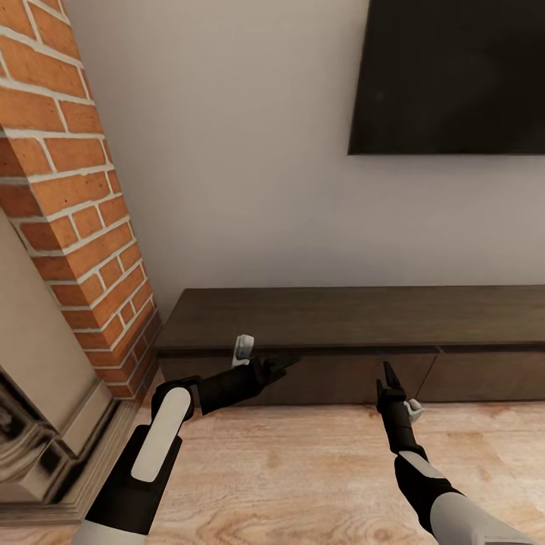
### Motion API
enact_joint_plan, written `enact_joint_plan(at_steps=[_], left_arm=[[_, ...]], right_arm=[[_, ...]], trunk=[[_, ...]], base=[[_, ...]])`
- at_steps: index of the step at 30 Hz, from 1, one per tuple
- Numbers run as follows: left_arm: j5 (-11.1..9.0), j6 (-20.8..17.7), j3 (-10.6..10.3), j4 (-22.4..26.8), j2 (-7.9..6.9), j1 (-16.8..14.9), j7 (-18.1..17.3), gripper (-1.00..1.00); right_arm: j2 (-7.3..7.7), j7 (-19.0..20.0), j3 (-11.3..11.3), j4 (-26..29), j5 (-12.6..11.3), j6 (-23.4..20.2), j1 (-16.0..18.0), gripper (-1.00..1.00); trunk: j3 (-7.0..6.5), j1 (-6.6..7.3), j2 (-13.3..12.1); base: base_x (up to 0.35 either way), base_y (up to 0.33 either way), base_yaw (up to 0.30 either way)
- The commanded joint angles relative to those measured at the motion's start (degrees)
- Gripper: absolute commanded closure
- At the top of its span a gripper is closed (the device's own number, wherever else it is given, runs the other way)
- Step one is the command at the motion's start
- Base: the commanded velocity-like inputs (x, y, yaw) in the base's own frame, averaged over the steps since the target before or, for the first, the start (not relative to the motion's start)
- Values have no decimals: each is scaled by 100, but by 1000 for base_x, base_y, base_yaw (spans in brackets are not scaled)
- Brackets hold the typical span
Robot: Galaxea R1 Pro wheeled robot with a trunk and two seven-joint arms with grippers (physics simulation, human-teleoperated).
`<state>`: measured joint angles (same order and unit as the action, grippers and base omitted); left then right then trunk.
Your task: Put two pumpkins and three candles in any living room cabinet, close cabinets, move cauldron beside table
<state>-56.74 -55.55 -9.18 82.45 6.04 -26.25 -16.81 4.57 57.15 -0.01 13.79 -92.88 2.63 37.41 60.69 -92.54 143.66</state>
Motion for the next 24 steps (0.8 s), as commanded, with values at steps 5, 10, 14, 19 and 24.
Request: enact_joint_plan(at_steps=[5, 10, 14, 19, 24], left_arm=[[33, -20, 5, -1, 3, -3, -34, -100], [32, -24, 7, -1, 3, -3, -36, -100], [31, -29, 11, -4, 3, -3, -41, -100], [31, -28, 6, -8, 3, -3, -36, -100], [31, -26, 5, -9, 3, -3, -33, -100]], right_arm=[[-1, 159, 1, -8, 7, 27, 3, -100], [-2, 171, 1, -8, 7, 27, 3, -100], [-3, 130, 1, -18, 7, 26, 3, -100], [0, 115, -5, -250, 7, 27, 3, -100], [1, 112, -1, -330, 16, 27, 10, -100]], trunk=[[5, 1, 2], [5, 1, 2], [5, 1, 2], [5, 1, 2], [5, 1, 2]], base=[[0, 0, 0], [0, 0, 0], [77, 0, 0], [124, 0, 0], [20, 0, 0]])
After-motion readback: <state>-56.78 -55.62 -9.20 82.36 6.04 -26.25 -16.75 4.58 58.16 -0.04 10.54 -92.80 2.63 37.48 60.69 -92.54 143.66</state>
